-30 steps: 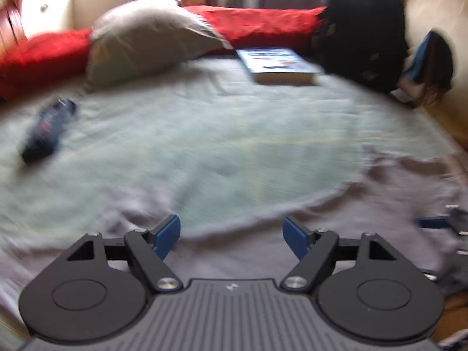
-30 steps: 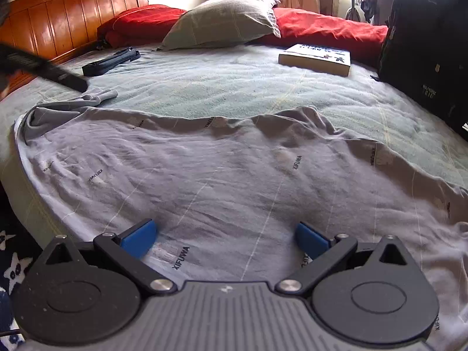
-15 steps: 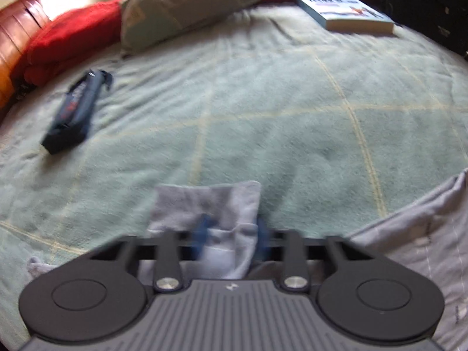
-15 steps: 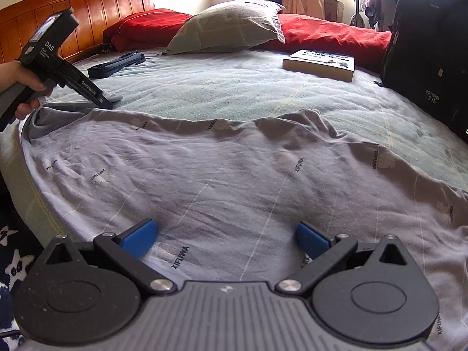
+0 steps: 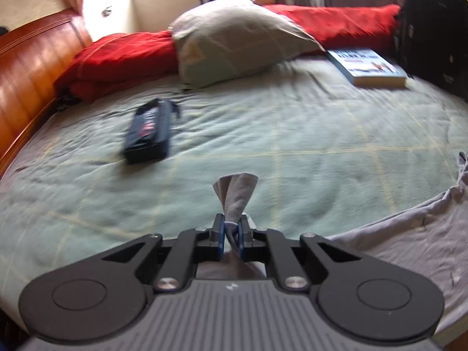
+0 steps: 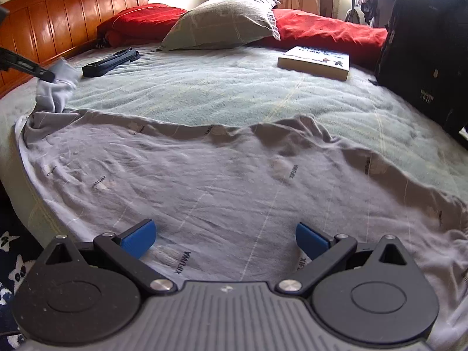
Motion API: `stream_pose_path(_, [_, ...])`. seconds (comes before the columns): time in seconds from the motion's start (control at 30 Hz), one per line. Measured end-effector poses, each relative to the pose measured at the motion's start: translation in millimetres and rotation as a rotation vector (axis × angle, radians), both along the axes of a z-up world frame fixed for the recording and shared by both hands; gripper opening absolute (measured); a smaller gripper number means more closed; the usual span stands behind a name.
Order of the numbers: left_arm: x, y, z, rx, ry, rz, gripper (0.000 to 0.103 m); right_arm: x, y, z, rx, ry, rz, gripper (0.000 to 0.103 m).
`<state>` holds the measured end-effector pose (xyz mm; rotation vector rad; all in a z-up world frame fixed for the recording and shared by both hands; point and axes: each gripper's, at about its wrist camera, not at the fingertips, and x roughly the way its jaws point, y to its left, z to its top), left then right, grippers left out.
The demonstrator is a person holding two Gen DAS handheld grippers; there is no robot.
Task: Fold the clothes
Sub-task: 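Grasp the other grey sweatshirt sleeve cuff with the left tool and lift it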
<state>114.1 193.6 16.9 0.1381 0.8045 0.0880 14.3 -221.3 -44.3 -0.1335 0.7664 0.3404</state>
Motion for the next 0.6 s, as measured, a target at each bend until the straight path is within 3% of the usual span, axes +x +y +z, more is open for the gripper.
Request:
stream_pose_path(0.17, [-29, 41, -7, -0.055, -0.015, 0.063, 0.007, -2, 15, 11, -0.032, -0.021, 0.021, 0.103])
stream_pose_path(0.43, [-53, 98, -50, -0.21, -0.025, 0.168, 0.007, -9, 52, 16, -0.095, -0.029, 0.089, 0.103])
stream_pose_path(0.6, [-69, 122, -58, -0.288, -0.093, 0.209, 0.007, -12, 67, 17, -0.139, -0.034, 0.12, 0.103])
